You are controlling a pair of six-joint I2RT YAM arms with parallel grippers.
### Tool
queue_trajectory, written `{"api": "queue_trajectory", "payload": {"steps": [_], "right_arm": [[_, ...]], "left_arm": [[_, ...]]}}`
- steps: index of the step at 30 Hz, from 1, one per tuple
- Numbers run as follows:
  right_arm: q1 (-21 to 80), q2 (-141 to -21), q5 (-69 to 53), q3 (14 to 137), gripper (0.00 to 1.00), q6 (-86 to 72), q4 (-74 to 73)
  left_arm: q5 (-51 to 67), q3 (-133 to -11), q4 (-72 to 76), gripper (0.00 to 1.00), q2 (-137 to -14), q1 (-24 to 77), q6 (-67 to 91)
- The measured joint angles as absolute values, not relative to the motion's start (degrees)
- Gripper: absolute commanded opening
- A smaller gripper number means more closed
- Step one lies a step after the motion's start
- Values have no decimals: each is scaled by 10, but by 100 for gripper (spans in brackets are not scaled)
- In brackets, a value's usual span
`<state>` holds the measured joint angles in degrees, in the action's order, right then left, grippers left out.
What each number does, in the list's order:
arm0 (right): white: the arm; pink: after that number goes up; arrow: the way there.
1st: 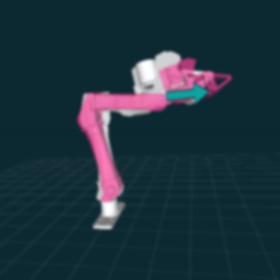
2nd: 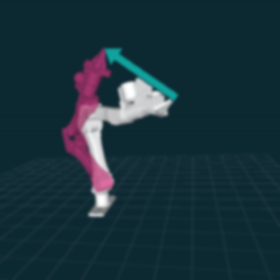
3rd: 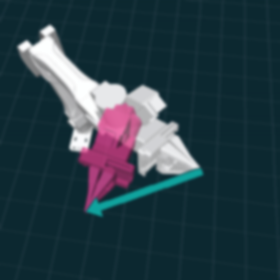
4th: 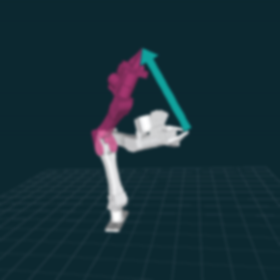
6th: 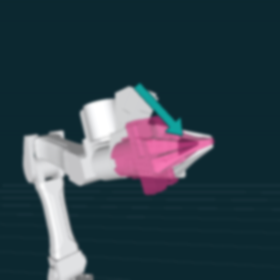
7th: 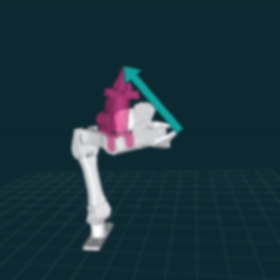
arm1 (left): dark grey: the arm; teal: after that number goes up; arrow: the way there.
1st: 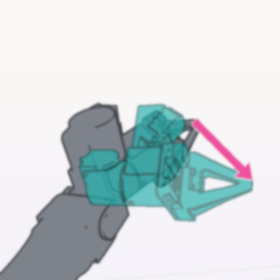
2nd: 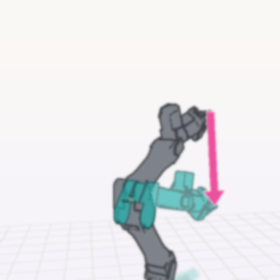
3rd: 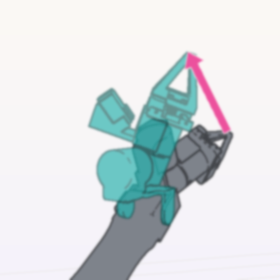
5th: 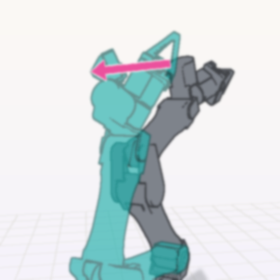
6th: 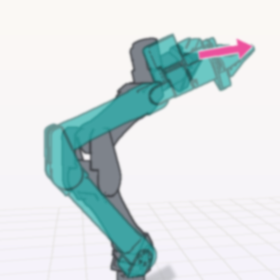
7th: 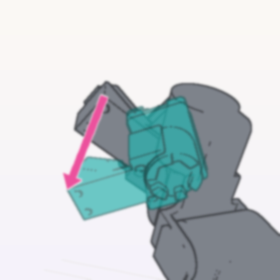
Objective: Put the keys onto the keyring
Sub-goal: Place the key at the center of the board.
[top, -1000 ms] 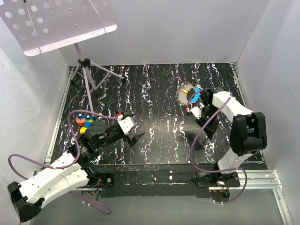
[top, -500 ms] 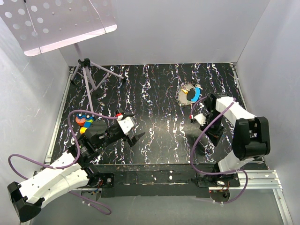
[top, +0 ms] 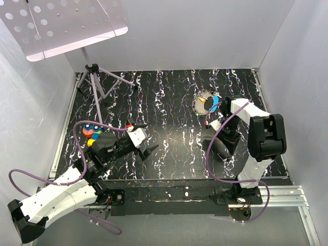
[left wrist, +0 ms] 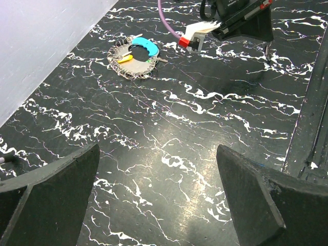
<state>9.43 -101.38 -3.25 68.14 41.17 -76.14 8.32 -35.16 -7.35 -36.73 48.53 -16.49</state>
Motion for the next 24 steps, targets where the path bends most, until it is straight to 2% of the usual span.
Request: {"api": "queue_trajectory", "payload": {"steps": [24], "right_arm": [[95, -1136, -34, 795, 1, 400, -760]], "left_arm": [[83, -352, -74, 98, -368, 485, -165]]}}
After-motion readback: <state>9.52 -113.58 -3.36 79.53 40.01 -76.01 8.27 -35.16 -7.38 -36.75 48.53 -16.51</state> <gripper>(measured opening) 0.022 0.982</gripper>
